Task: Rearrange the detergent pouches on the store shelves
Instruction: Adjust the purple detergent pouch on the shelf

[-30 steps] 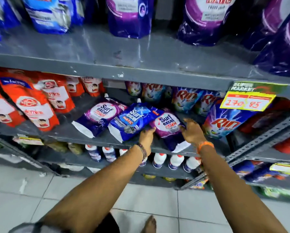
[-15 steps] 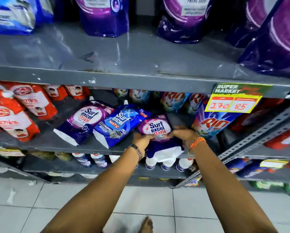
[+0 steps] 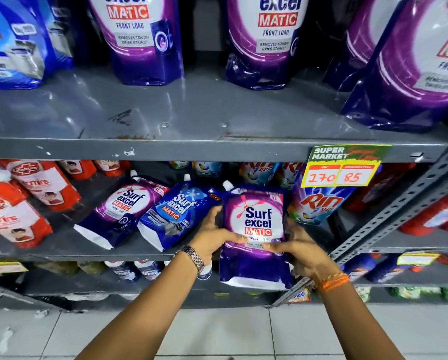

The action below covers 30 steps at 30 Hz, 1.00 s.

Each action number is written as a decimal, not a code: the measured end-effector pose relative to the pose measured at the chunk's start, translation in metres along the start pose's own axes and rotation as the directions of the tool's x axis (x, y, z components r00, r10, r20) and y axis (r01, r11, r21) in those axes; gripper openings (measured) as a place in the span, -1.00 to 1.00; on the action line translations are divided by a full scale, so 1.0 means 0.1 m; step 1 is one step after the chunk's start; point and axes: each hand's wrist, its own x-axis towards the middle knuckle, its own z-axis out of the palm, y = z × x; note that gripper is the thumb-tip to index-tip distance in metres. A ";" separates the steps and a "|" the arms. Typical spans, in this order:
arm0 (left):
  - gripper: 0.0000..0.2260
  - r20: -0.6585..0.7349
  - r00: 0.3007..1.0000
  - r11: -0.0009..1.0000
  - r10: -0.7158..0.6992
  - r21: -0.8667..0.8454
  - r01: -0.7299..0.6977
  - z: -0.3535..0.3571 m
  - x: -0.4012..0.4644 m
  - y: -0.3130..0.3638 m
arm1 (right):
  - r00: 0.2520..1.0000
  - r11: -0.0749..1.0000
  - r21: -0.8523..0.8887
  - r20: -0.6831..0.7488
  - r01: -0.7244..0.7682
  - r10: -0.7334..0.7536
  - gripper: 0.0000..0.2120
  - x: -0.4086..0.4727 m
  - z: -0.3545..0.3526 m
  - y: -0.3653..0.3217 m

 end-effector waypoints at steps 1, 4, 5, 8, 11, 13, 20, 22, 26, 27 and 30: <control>-0.14 0.001 0.999 0.999 0.047 0.028 -0.047 0.01 -0.03 0.05 | 0.996 0.995 -0.063 -0.015 0.082 -0.083 -0.08 -0.02 0.00 -0.04; -0.15 -0.031 0.984 0.979 0.178 0.105 -0.173 0.06 -0.08 0.21 | 0.962 0.947 -0.199 -0.049 0.253 -0.267 -0.14 0.00 0.05 -0.19; -0.14 -0.047 0.970 0.961 0.239 0.155 -0.230 0.08 -0.08 0.25 | 0.955 0.936 -0.224 -0.062 0.271 -0.291 -0.14 0.03 0.08 -0.23; -0.14 -0.073 0.922 0.892 0.381 0.293 -0.345 0.10 0.02 0.31 | 0.933 0.910 -0.295 -0.119 0.293 -0.339 -0.09 0.21 0.15 -0.31; -0.13 -0.114 0.880 0.826 0.461 0.419 -0.378 0.09 0.23 0.29 | 0.890 0.865 -0.393 -0.197 0.312 -0.411 -0.11 0.38 0.23 -0.34; -0.13 -0.114 0.873 0.795 0.474 0.482 -0.369 0.11 0.37 0.26 | 0.860 0.843 -0.450 -0.259 0.295 -0.439 -0.16 0.45 0.28 -0.33; -0.13 -0.110 0.847 0.765 0.519 0.502 -0.403 -0.10 1.04 -0.14 | 0.784 0.764 -0.599 -0.345 0.239 -0.516 -0.14 0.60 0.34 -0.14; -0.13 -0.101 0.852 0.767 0.514 0.500 -0.403 -0.09 0.95 -0.10 | 0.776 0.753 -0.617 -0.351 0.229 -0.524 -0.23 0.59 0.36 -0.12; -0.14 -0.033 0.864 0.715 0.502 0.578 -0.394 -0.06 0.57 0.14 | 0.763 0.738 -0.638 -0.359 0.220 -0.538 -0.27 0.57 0.38 -0.08; -0.16 -0.025 0.863 0.703 0.505 0.591 -0.394 -0.12 0.53 0.17 | 0.764 0.739 -0.638 -0.361 0.216 -0.535 -0.23 0.56 0.38 -0.08; -0.26 -0.091 0.860 0.675 0.501 0.663 -0.324 -0.48 0.41 0.29 | 0.780 0.807 -0.543 -0.390 0.234 -0.489 -0.11 0.46 0.36 -0.04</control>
